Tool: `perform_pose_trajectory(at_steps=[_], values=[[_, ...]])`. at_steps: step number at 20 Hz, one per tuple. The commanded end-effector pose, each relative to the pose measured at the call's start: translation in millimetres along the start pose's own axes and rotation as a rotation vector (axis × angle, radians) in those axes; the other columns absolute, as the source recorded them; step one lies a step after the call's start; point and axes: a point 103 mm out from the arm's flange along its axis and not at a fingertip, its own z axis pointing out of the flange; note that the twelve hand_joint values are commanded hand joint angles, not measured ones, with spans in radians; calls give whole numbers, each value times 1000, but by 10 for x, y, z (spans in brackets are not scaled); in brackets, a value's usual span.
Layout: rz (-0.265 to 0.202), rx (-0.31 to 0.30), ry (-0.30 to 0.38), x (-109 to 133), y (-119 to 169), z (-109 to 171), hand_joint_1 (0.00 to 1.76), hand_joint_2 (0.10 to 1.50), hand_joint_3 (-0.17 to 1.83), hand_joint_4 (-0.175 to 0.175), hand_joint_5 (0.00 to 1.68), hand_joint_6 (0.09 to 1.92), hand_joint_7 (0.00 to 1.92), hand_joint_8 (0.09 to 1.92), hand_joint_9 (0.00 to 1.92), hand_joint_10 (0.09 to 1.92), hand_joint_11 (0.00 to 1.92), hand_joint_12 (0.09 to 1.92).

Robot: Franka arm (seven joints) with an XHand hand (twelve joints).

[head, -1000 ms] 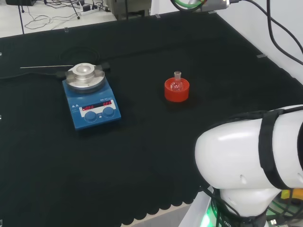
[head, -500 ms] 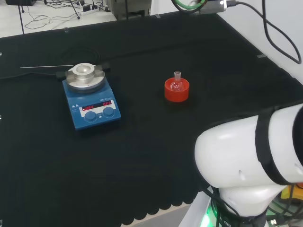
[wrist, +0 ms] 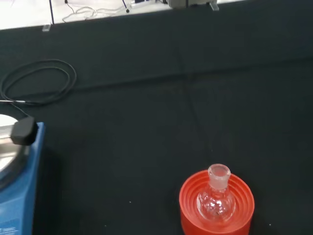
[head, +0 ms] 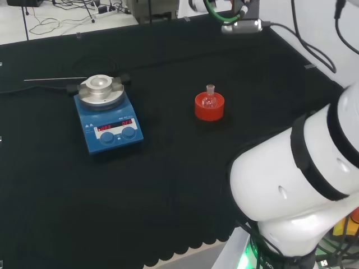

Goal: Pick up the round-bottom flask.

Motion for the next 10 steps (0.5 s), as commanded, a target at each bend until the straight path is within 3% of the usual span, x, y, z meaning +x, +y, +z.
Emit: perform_pose_trajectory(at_steps=[1,6,10], values=[[39,15,83,-378,401,556,526,1063,268,-26,413,87,177,622,346,683,122,1379],[78,67,173,-550,537,1043,645,869,463,-33,434,87,198,639,376,686,149,1375],[94,97,195,-648,641,1344,676,827,498,-40,460,87,214,648,395,691,165,1376]])
